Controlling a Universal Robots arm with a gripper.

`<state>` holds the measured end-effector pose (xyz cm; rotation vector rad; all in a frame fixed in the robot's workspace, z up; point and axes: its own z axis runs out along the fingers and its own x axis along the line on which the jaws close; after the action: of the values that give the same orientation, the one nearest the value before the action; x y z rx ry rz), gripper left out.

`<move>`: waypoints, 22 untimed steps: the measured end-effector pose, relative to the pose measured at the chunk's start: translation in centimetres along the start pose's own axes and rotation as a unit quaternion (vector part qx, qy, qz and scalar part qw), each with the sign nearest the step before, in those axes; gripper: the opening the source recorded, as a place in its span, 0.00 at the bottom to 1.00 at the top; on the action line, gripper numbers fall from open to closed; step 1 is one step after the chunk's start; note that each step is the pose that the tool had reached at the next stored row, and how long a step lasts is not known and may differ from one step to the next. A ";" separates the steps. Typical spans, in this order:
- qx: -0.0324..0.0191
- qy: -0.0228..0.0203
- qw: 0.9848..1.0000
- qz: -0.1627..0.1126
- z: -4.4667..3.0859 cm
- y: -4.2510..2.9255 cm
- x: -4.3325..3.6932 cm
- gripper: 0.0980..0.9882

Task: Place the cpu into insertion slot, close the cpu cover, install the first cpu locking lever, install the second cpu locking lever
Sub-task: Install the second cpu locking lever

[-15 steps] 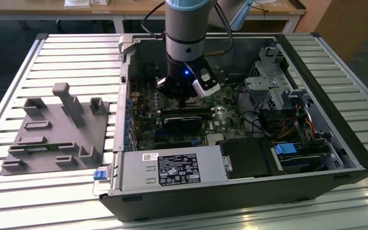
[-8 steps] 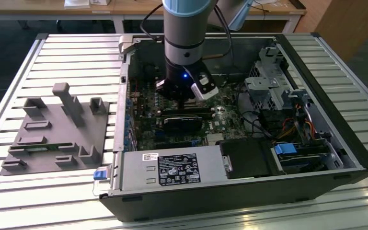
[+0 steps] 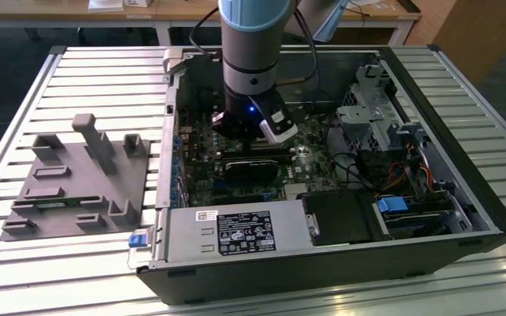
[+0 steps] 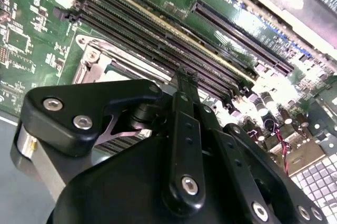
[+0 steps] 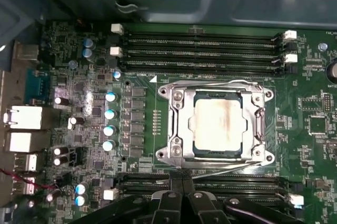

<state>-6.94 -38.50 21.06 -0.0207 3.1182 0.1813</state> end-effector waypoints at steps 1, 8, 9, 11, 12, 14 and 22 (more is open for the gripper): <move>-0.003 0.000 1.000 0.000 0.03 -0.05 0.08 0.02; -0.016 -0.001 1.000 0.000 0.53 -0.24 0.39 0.02; -0.017 -0.001 1.000 0.000 0.57 -0.25 0.41 0.02; -0.021 -0.001 1.000 0.000 0.66 -0.26 0.45 0.02; -0.023 -0.001 1.000 0.000 0.71 -0.26 0.46 0.02; -0.025 -0.001 1.000 0.000 0.84 -0.27 0.48 0.02; -0.031 -0.001 1.000 0.001 1.20 -0.32 0.69 0.02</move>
<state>-7.61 -38.69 19.83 -0.0197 3.1097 0.2772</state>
